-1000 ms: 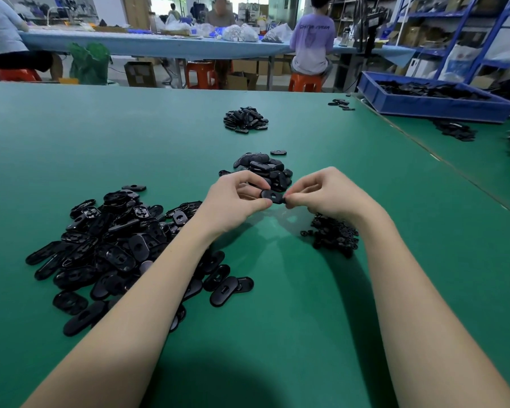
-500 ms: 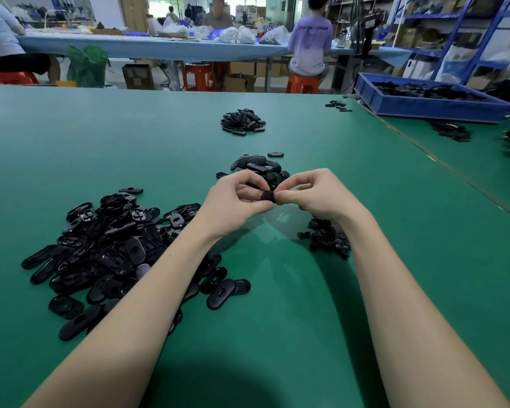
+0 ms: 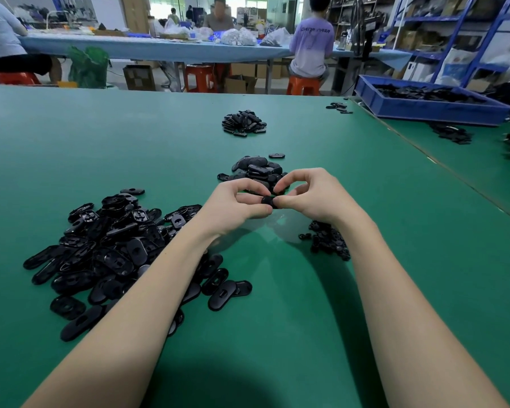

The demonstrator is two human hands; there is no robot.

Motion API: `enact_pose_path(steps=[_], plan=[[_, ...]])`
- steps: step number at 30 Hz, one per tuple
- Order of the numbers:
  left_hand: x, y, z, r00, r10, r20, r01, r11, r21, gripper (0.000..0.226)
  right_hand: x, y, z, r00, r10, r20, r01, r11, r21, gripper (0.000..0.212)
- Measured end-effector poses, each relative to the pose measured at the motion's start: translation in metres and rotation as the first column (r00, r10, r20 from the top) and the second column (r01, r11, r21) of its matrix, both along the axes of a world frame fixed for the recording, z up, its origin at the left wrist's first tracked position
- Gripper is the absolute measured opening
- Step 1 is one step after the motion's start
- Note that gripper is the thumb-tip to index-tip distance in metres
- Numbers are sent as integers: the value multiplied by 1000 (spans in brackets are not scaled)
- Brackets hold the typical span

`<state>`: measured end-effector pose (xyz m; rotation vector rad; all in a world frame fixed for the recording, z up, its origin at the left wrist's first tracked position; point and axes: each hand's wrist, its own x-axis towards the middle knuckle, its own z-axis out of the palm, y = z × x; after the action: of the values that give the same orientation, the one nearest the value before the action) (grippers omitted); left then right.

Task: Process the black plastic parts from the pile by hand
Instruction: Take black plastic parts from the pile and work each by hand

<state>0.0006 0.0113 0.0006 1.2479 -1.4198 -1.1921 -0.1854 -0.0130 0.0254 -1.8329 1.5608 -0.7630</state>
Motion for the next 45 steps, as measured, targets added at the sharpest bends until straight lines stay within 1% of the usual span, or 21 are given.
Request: enact_pose_path(steps=[2, 5, 6, 8, 11, 15, 18, 21, 23, 26, 29, 34, 41, 45], plan=[[1, 1, 1, 999, -8, -54, 10, 999, 33, 24, -2, 0, -1, 1000, -2, 20, 2, 1000, -1, 19], [3, 1, 3, 990, -29, -137, 39, 996, 75, 24, -8, 3, -5, 975, 6, 223, -25, 996, 81, 20], [3, 1, 3, 987, -38, -155, 51, 995, 85, 25, -9, 5, -7, 964, -5, 267, -28, 992, 120, 20], [2, 0, 4, 977, -43, -210, 67, 992, 106, 24, -10, 6, -9, 952, -34, 304, -24, 982, 185, 19], [-1, -2, 7, 941, 1, -339, 59, 984, 168, 18, -8, 5, -9, 935, -48, 351, -33, 975, 221, 21], [-4, -1, 12, 927, 46, -373, 34, 978, 205, 13, -7, 4, -10, 919, -20, 394, -91, 961, 260, 13], [-4, -1, 13, 932, 52, -360, 26, 978, 209, 12, -8, 3, -8, 924, -20, 382, -89, 960, 266, 5], [-5, -1, 13, 947, 62, -316, 3, 979, 202, 15, -6, 3, -7, 943, -26, 331, -55, 971, 234, 8], [-7, -1, 11, 962, 71, -262, -24, 984, 178, 17, -5, 2, -7, 957, -28, 290, -32, 979, 200, 7], [-8, 0, 10, 978, 111, -177, -84, 984, 157, 20, -1, 0, -9, 960, -17, 281, -24, 990, 142, 9], [-6, -1, 8, 979, 139, -150, -112, 978, 175, 19, 3, -1, -12, 962, 10, 274, -36, 995, 91, 9], [-4, -2, 5, 982, 118, -145, -88, 976, 199, 17, 0, 0, -10, 966, 39, 255, -64, 994, 90, 6], [-4, -2, 1, 992, 98, -76, -85, 985, 153, 18, 4, -5, -14, 992, -6, 127, -3, 998, 67, 10], [-3, -3, 2, 995, 93, -38, -86, 986, 143, 19, 5, -3, -20, 984, 13, 176, -22, 999, 50, 14]])
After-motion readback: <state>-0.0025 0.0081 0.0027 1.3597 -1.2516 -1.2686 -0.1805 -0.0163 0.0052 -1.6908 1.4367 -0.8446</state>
